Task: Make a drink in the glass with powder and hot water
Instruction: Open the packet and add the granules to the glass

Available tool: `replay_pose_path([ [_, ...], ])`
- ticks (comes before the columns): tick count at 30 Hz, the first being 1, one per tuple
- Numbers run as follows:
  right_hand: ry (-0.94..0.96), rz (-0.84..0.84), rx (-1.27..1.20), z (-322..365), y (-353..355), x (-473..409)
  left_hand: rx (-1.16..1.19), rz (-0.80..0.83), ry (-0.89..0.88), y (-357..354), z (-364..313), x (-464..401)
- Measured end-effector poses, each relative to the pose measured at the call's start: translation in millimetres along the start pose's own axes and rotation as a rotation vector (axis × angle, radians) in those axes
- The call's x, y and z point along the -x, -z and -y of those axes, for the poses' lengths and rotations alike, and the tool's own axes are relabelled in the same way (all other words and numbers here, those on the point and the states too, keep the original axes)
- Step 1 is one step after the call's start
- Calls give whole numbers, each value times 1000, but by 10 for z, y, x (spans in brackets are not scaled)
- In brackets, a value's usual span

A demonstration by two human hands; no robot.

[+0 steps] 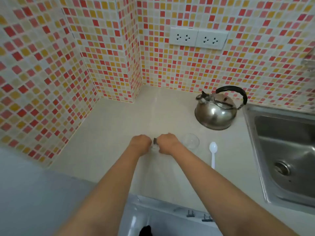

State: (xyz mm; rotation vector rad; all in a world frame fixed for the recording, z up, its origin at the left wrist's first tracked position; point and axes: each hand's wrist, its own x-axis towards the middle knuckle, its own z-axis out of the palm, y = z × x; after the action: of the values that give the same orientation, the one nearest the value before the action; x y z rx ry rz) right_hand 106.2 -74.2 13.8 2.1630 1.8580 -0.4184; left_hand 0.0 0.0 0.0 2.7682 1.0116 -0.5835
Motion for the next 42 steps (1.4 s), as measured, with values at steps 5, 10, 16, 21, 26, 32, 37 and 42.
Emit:
replay_pose_path([
  [5,5,-41,80,130,-254,-36,26,-64,-15,-119,-38,-55],
  [10,58,-148,115,159,-345,-69,55,-148,-6,-222,-27,-128],
  [16,35,-154,57,175,-393,-33,213,-151,100,-288,-27,-99],
  [21,-136,-162,-159,130,-189,1,731,-78,366,-49,-113,-66],
  [26,-314,-232,-441,56,181,104,1075,-102,449,331,-297,-89],
  [32,-452,-429,-552,-218,511,399,1399,-203,402,773,-557,-87],
  [37,-483,-513,-750,-507,546,730,1470,-124,286,968,-846,-51],
  [42,-487,-527,-987,-757,441,969,1359,-83,167,1017,-1131,72],
])
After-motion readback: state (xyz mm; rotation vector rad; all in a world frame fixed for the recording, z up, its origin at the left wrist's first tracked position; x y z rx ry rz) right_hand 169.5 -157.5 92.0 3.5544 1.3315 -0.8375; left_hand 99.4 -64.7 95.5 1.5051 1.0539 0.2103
